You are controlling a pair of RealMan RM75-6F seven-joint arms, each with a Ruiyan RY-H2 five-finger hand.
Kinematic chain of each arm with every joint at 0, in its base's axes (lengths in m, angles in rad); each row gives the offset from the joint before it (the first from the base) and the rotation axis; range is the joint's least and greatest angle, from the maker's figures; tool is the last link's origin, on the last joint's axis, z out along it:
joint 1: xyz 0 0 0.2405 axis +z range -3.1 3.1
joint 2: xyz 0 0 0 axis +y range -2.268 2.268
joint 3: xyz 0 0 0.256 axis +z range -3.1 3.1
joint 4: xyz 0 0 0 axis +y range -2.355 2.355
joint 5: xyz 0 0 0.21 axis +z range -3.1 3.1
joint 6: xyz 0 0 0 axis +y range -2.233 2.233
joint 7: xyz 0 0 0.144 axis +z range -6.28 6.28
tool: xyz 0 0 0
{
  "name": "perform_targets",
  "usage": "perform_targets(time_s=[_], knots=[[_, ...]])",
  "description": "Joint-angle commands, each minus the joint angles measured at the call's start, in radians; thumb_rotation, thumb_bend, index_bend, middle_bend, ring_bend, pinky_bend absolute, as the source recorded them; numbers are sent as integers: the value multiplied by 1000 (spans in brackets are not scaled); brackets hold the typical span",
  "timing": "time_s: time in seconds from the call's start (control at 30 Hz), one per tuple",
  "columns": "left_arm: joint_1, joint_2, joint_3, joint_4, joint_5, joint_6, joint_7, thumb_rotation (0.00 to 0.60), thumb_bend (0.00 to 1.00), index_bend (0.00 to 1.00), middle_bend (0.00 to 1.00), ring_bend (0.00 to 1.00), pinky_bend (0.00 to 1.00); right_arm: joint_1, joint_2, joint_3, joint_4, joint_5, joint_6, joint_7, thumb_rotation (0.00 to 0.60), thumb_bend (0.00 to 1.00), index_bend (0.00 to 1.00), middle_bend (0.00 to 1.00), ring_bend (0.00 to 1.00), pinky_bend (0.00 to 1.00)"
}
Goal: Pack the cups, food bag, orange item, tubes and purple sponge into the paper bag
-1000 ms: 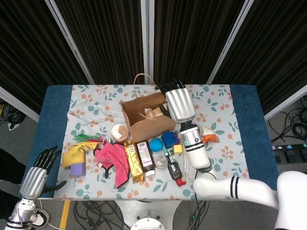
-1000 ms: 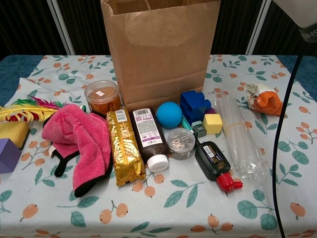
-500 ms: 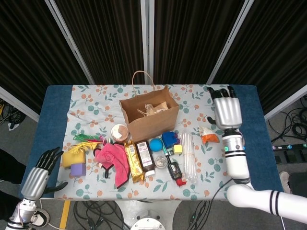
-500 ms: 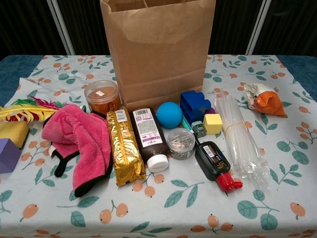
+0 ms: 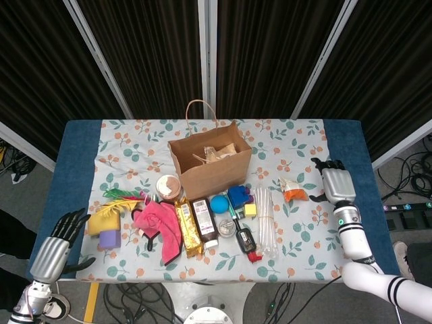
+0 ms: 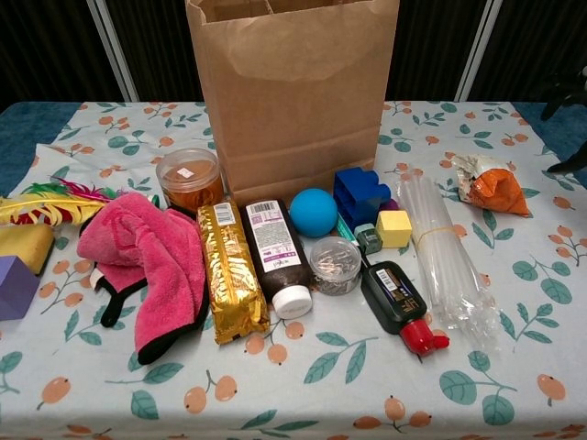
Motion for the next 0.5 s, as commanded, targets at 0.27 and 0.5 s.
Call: perform_targets(time_s=[0.27, 0.5], knots=[[1, -1, -3, 4, -4, 1, 2, 600, 0, 87, 66, 28, 69, 29, -125, -2, 119, -57, -46, 33, 600, 0, 120, 219, 116, 72], [0, -1, -3, 5, -5, -2, 1, 600, 0, 87, 67, 27, 69, 53, -189, 13, 184, -16, -56, -18, 600, 0, 129, 259, 139, 71]])
